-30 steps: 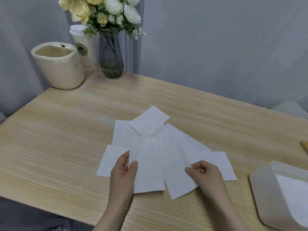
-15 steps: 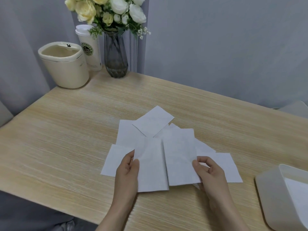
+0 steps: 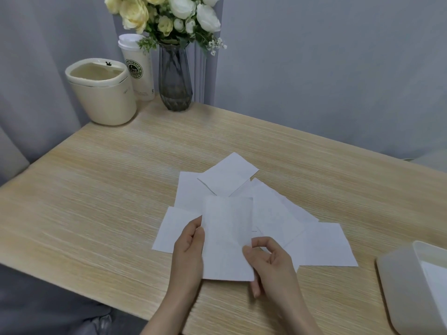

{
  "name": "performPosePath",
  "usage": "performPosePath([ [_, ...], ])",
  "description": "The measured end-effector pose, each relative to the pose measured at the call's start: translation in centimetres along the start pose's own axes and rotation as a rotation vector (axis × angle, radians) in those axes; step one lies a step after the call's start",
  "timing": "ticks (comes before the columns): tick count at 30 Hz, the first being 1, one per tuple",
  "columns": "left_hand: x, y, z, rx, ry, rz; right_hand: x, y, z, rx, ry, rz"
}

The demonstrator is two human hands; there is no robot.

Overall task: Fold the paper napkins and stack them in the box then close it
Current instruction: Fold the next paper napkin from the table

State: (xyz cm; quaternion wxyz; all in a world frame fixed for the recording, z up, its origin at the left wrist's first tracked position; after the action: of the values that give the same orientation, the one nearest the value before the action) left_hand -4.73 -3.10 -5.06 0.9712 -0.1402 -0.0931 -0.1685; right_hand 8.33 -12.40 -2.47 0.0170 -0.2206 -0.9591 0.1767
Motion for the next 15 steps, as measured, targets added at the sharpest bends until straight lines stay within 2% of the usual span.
performPosePath([
  [15,0.09,-0.20,0.08,-0.005,-0.034,-0.066,0.35,0.04,-0.24,-0.021,-0.059,0.004],
])
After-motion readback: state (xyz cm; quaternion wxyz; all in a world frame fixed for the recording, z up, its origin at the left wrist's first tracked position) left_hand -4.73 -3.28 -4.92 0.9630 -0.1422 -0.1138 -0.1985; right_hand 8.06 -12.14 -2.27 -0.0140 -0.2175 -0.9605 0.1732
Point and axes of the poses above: each hand's wrist, its own y-axis towards the middle knuckle, its own x-axis out of the palm, z = x × y, the point moved 3 cm from there along y, towards the middle knuckle, and after that the axes turned 6 degrees about -z, right-handed, at the moved point
